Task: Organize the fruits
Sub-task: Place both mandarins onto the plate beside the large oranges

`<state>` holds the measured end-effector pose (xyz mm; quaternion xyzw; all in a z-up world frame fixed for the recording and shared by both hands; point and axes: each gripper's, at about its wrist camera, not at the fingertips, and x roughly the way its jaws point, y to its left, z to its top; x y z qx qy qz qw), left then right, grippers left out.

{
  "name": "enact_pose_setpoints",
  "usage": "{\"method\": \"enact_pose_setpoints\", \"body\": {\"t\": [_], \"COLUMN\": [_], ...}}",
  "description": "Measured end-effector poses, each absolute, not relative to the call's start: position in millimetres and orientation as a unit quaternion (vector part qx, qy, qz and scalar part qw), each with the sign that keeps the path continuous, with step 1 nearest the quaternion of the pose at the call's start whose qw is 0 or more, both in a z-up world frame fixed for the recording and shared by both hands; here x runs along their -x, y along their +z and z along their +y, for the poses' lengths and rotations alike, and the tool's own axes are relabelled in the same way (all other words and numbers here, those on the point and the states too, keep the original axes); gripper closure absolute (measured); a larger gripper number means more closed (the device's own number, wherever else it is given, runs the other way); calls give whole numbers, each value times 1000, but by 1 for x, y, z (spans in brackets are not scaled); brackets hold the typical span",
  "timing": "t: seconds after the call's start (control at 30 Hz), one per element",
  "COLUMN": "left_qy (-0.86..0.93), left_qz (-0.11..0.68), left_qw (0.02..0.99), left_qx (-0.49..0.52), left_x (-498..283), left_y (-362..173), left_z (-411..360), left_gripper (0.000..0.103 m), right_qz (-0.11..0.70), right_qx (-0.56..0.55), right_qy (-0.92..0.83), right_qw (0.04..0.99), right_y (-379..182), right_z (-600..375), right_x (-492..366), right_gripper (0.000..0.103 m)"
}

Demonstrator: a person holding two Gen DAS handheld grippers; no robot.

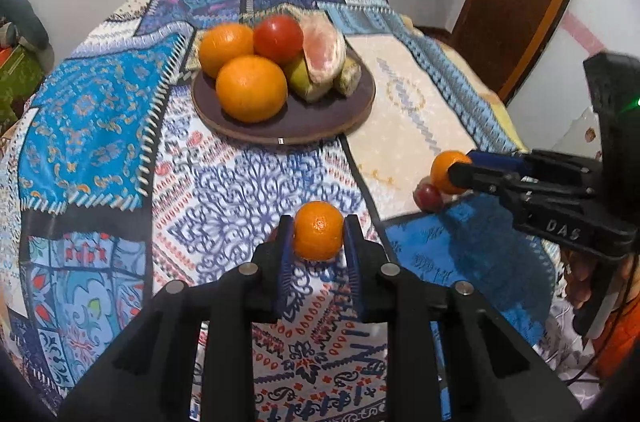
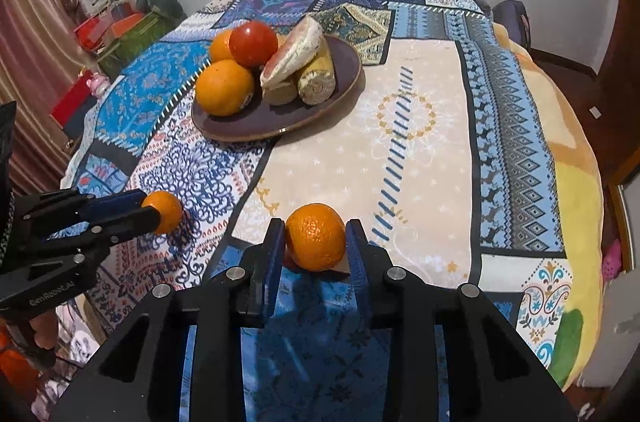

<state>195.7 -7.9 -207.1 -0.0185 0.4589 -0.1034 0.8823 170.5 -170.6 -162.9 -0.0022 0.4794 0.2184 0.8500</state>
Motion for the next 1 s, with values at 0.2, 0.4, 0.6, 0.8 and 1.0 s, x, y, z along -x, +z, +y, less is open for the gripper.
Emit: {"method": "enact_pose_setpoints", "body": {"t": [0.2,0.4,0.6,0.8,1.0], "left_qy": [-102,-100,-99,-102,-111], "left_qz": [434,420,422,431,446], "left_qw": [895,902,900,896,887], "left_qx": [28,32,37,44,49], "left_x": [-203,-225,-248,-268,-285], "left_y": [-186,-175,-180,-191,-208], "left_z": [0,2,3,5,4], "left_gripper": [79,79,79,79,79], "right_qz": [462,448,442,444,454], "right_qx": [4,6,10,17,24], "right_qy": [225,233,242,249,252], "right_qw": [858,863,864,860,854], "right_y": [-149,-140,-139,-145,-159], "right_z": [-164,-154,-141,-131,-122], "right_x": [-180,-193,-211,-230,-245], "right_gripper": [75,75,75,75,75]}}
